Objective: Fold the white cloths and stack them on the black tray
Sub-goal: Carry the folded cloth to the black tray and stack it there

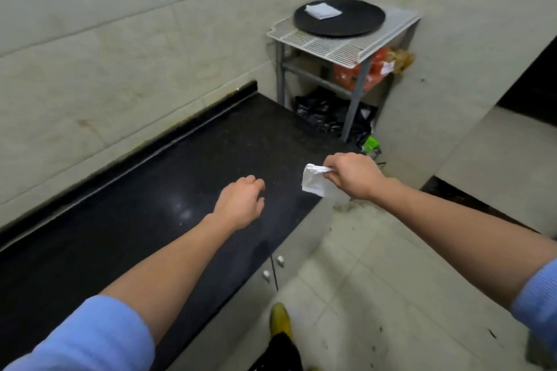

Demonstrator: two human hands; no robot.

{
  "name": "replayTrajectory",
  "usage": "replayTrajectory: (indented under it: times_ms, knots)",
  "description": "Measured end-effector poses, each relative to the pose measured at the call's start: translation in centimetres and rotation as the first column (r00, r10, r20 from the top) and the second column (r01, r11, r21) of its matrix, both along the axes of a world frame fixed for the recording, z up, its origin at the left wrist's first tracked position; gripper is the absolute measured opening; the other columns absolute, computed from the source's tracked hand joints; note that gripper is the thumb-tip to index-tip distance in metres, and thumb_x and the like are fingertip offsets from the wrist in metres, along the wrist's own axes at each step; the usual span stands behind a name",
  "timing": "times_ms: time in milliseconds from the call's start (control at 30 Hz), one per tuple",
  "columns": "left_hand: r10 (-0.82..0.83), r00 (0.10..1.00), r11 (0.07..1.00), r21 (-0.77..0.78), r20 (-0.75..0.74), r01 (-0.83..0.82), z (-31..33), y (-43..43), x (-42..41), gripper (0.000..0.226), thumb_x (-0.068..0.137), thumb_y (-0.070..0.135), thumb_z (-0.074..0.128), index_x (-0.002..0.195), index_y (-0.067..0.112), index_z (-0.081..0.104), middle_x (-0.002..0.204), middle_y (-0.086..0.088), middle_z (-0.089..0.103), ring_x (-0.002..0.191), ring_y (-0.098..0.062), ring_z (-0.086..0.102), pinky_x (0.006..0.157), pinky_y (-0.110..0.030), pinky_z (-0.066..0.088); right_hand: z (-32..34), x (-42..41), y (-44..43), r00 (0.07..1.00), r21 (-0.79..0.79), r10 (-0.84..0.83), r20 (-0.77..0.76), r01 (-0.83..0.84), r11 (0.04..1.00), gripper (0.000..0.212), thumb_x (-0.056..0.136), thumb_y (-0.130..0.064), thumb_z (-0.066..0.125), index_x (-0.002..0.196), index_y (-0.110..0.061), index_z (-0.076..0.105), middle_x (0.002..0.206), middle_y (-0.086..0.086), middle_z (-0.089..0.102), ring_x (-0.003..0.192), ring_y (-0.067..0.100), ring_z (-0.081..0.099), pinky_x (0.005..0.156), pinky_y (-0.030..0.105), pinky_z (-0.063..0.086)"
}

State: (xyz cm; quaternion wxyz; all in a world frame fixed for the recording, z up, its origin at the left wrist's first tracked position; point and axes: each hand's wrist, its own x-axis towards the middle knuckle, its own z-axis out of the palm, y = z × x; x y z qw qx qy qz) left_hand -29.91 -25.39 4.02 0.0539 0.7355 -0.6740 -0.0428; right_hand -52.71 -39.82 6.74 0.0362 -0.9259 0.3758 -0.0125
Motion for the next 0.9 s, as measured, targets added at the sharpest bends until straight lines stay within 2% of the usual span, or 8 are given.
replayTrajectory:
  times_ms: [200,333,500,667,767,900]
  knots:
    - [-0.123,0.992,0.992,-0.018,-0.009,0.123,-0.1,-12.8,-2.9,0.022,0.092,0.029,0.051,0.108,0.015,0.056,0.106,-0.004,0.055,0.099,-0.025,0.055,0.076,-0.039,0.046,0.8,-4.5,-10.0,0.995,-0.005,-0.091,0.029,0.091,0.996,0.019,0.092,-0.029,0.046,0.103,-0.022,0.061,0.103,0.003,0.066,0.095,0.029,0.061,0.069,0.037,0.048]
    - [-0.160,0.987,0.986,-0.052,-0.021,0.159,0.6,-21.7,-3.6,0.023,0.092,0.029,0.050,0.111,0.016,0.055,0.108,-0.003,0.055,0.100,-0.024,0.054,0.077,-0.037,0.045,2.3,-5.4,-18.0,0.989,-0.016,-0.140,0.057,0.141,0.990,0.017,0.092,-0.024,0.047,0.100,-0.021,0.062,0.100,0.003,0.066,0.092,0.030,0.061,0.065,0.036,0.045]
    - [-0.179,0.983,0.978,-0.111,-0.029,0.175,3.5,-31.5,-2.8,0.023,0.092,0.028,0.050,0.109,0.015,0.056,0.106,-0.005,0.056,0.102,-0.026,0.054,0.080,-0.040,0.048,6.3,-4.7,-28.2,0.980,-0.094,-0.139,0.145,0.153,0.984,0.016,0.089,-0.029,0.048,0.095,-0.021,0.060,0.097,0.005,0.067,0.089,0.033,0.062,0.066,0.039,0.050]
    - [-0.160,0.986,0.979,-0.137,-0.039,0.154,5.4,-37.8,-1.4,0.023,0.093,0.028,0.049,0.111,0.015,0.055,0.105,-0.004,0.055,0.099,-0.025,0.053,0.075,-0.038,0.045,10.7,-2.3,-36.8,0.972,-0.133,-0.096,0.213,0.126,0.983,0.009,0.088,-0.026,0.052,0.083,-0.020,0.057,0.088,0.007,0.066,0.084,0.033,0.061,0.067,0.043,0.051]
    - [-0.097,0.993,0.980,-0.182,-0.059,0.085,5.8,-40.8,-0.5,0.022,0.092,0.027,0.050,0.109,0.015,0.055,0.104,-0.004,0.055,0.098,-0.025,0.053,0.071,-0.034,0.039,12.0,0.0,-42.1,0.970,-0.162,-0.059,0.236,0.099,0.982,0.013,0.090,-0.027,0.050,0.095,-0.022,0.061,0.097,0.004,0.067,0.091,0.031,0.061,0.070,0.040,0.050]
    - [0.000,0.995,0.974,-0.225,-0.095,-0.021,5.9,-44.7,0.5,0.020,0.089,0.025,0.053,0.106,0.015,0.057,0.103,-0.004,0.057,0.097,-0.024,0.055,0.070,-0.035,0.043,12.4,3.5,-49.2,0.970,-0.161,0.007,0.242,0.033,0.986,0.019,0.093,-0.029,0.048,0.106,-0.024,0.061,0.103,0.004,0.068,0.094,0.031,0.061,0.070,0.038,0.047]
